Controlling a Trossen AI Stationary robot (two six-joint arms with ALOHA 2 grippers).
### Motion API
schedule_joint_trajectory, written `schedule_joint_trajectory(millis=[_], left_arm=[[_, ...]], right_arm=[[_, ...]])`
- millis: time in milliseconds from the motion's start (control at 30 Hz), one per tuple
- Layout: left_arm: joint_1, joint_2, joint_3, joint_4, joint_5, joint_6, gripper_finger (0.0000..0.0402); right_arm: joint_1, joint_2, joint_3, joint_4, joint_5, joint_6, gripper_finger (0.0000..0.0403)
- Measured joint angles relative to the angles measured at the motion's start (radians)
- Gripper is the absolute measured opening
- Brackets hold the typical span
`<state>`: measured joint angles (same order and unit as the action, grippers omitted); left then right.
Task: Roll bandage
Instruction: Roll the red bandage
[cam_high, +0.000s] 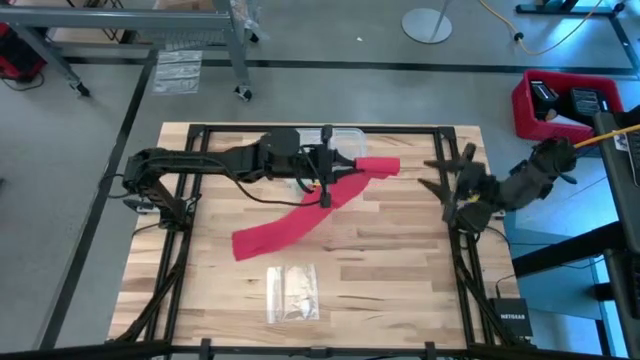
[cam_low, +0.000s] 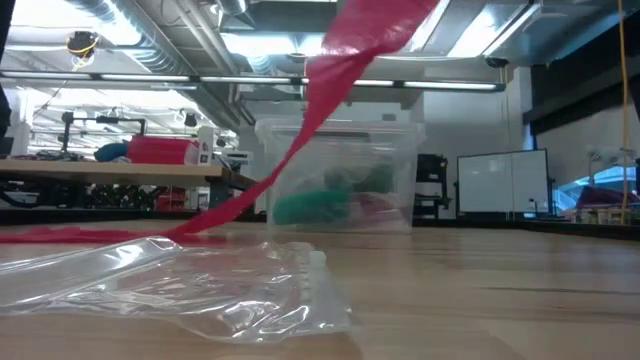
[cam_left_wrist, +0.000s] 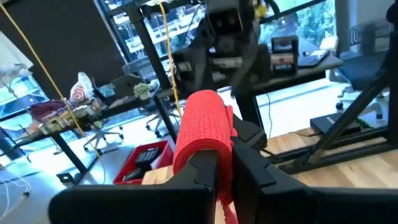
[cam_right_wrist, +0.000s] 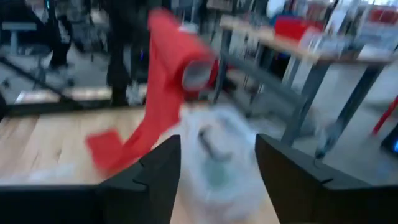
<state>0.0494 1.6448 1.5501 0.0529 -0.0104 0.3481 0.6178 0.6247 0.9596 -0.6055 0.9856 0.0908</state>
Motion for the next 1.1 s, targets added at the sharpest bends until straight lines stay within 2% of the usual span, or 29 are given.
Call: schedule_joint_trajectory(millis=[133,333,433,767,1100], left_arm=[[0.014,0.002,-0.002,0.001,0.003,-0.008,0.0016],[0.023,0.001,-0.002,0.013,0.007,-0.042,0.0016],[0.020,0.001,-0.002,0.016,0.052,-0.051,0.0016],[-0.002,0.001,-0.002,0.018,0.077,-0.051,0.0017],[-0.019,-0.003,-0.002,0.049,0.081,-0.049,0.0017]], right_arm=[[-0.074,-0.018,-0.005,0.095,-0.078,-0.178,0.0208],[-0.168,0.015,-0.008,0.135,-0.200,-0.235,0.0194],[-0.203,0.038,-0.008,0.193,-0.244,-0.299,0.0187],[-0.274,0.061,-0.008,0.309,-0.397,-0.388,0.0170],[-0.273,0.080,-0.008,0.301,-0.393,-0.454,0.0170]])
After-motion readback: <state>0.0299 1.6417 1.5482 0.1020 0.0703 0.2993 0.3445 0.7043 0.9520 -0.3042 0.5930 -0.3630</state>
